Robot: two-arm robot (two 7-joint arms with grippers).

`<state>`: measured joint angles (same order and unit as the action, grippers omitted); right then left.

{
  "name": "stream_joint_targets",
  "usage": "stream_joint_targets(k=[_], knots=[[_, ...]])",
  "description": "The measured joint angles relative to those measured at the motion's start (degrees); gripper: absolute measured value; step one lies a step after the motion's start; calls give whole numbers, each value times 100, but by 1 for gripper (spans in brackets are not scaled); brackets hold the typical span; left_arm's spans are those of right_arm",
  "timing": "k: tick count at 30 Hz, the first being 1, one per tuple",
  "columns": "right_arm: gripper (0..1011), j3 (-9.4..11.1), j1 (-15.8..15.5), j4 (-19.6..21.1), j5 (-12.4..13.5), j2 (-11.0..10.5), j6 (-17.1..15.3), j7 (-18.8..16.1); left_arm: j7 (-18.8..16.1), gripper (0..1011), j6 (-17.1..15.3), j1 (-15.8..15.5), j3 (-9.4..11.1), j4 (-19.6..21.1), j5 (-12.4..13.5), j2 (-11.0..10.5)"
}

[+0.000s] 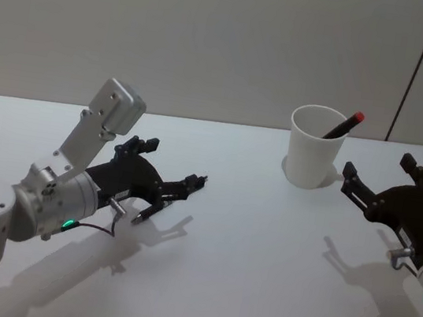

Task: Place the pen into the pen holder.

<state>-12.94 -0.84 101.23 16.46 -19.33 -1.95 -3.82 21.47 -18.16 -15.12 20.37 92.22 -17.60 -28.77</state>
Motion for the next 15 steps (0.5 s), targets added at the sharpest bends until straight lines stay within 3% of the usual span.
stream_joint_targets(k=[15], knots=[[1002,0,0,0,0,0,0,0,440,1001,-834,-381,1,-276,162,136]])
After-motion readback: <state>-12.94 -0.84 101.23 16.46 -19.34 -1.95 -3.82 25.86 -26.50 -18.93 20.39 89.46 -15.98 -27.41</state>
